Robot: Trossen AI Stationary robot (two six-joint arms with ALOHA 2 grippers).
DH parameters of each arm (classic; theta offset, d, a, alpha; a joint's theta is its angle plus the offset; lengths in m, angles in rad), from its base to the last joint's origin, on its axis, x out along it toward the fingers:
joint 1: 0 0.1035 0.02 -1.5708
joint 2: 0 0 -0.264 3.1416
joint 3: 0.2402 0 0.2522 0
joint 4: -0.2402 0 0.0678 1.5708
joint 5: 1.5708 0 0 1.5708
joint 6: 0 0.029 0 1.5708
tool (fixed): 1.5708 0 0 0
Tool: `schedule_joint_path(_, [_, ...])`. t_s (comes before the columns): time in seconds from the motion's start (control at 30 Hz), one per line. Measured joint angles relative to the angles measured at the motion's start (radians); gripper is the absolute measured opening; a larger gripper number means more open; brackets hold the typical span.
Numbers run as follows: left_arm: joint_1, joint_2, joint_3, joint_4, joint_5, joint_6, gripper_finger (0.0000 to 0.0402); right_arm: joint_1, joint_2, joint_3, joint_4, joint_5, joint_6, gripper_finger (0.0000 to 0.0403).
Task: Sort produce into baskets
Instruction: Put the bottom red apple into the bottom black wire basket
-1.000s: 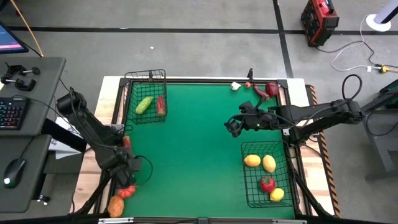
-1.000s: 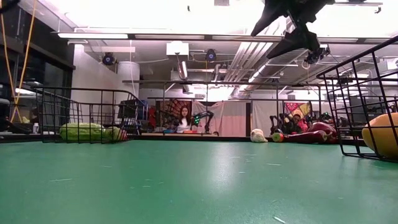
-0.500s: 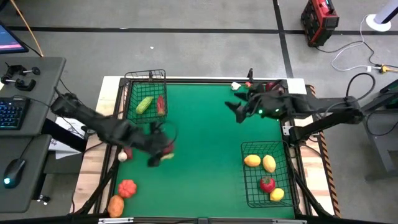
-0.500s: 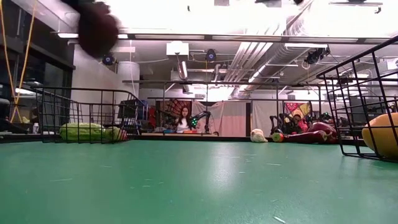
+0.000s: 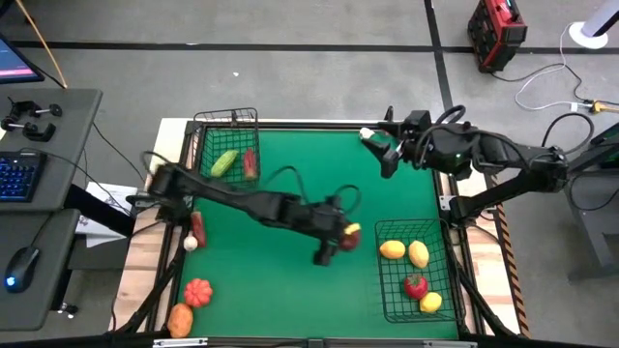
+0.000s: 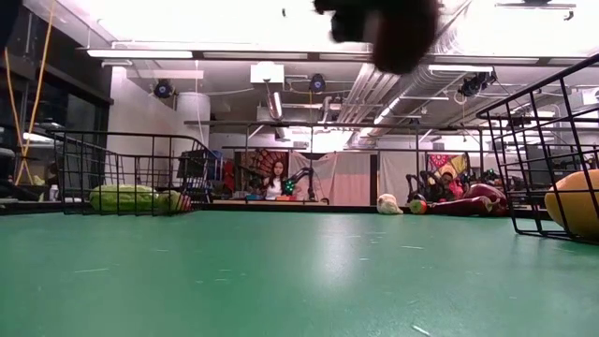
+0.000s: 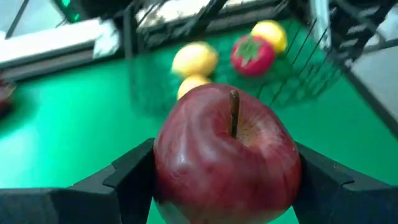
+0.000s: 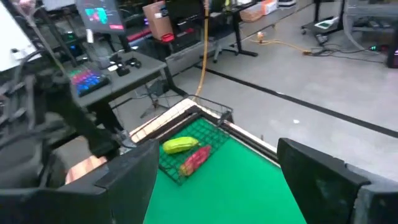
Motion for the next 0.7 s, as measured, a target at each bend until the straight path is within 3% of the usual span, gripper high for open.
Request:
schedule_joint_path(0.27, [0.021,0.28,0.372,0.069,0.024,0.019,0.0268,0.0,0.0,-0.002,-0.018,0.015,0.023,0.0319])
schedule_joint_path(0.4, [0.038,0.386,0.527,0.011,0.039,-0.021,0.0269,0.0,0.0,-0.002,-0.018,0.015,0.051,0.0319])
schedule_joint_path(0.57, [0.048,0.439,0.629,-0.06,0.005,-0.044,0.0378,0.0,0.0,-0.002,-0.018,0.01,0.053,0.0319])
schedule_joint_path(0.7, [0.048,0.44,0.633,-0.067,0.002,-0.047,0.0361,0.0,0.0,-0.003,-0.018,0.01,0.052,0.0319])
